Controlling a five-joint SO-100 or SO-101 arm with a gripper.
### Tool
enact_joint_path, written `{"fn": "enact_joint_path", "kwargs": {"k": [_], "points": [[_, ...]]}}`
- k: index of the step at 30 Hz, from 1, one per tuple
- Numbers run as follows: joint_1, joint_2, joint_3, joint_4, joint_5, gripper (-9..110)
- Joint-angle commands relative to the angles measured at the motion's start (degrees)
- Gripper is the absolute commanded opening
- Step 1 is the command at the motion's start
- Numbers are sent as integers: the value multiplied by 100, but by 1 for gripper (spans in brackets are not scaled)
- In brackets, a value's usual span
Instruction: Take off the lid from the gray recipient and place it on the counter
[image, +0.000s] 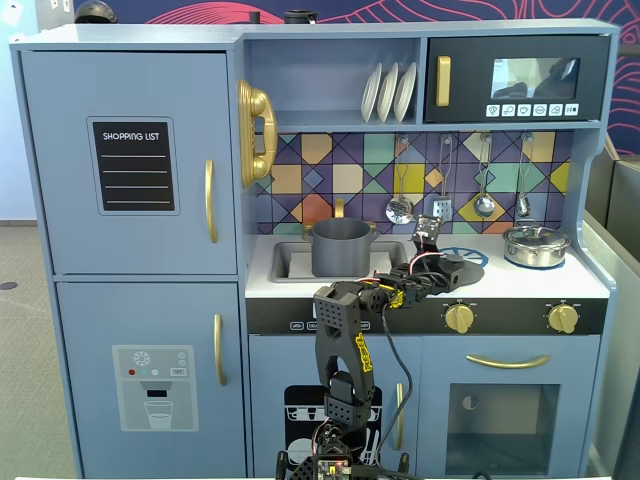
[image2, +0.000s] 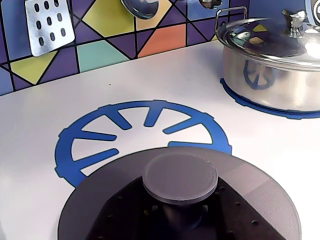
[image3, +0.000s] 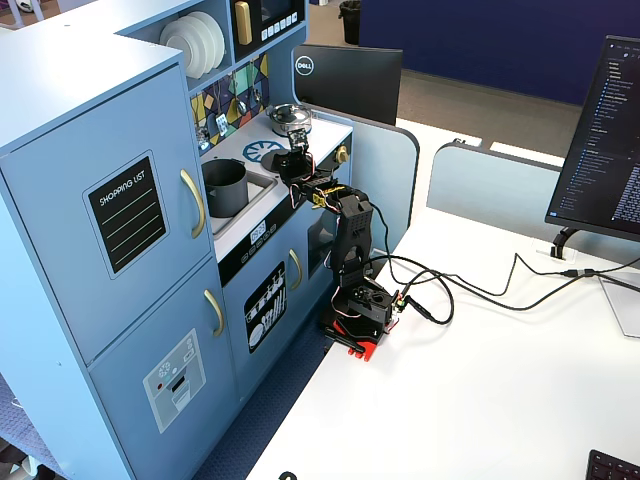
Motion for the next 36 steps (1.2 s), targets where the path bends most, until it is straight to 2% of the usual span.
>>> {"fn": "enact_joint_path", "kwargs": {"k": [1,5,13,16,18,20,23,26,29,32,36], "points": [[9,176,-97,-264,97,15],[185,396,62,-220,-26,30],[466,1063,97,-44,35,29],[264,1890,114,536,193,26],[62,2848,237,1714,536,23],[-202,3964,325,3480,896,18],[-844,5546,413,6346,976,0],[-1345,6574,642,8394,993,0],[-1793,7216,1257,9457,589,0],[-2197,7436,2215,9475,88,0],[-2566,7462,3683,8235,378,0]]}}
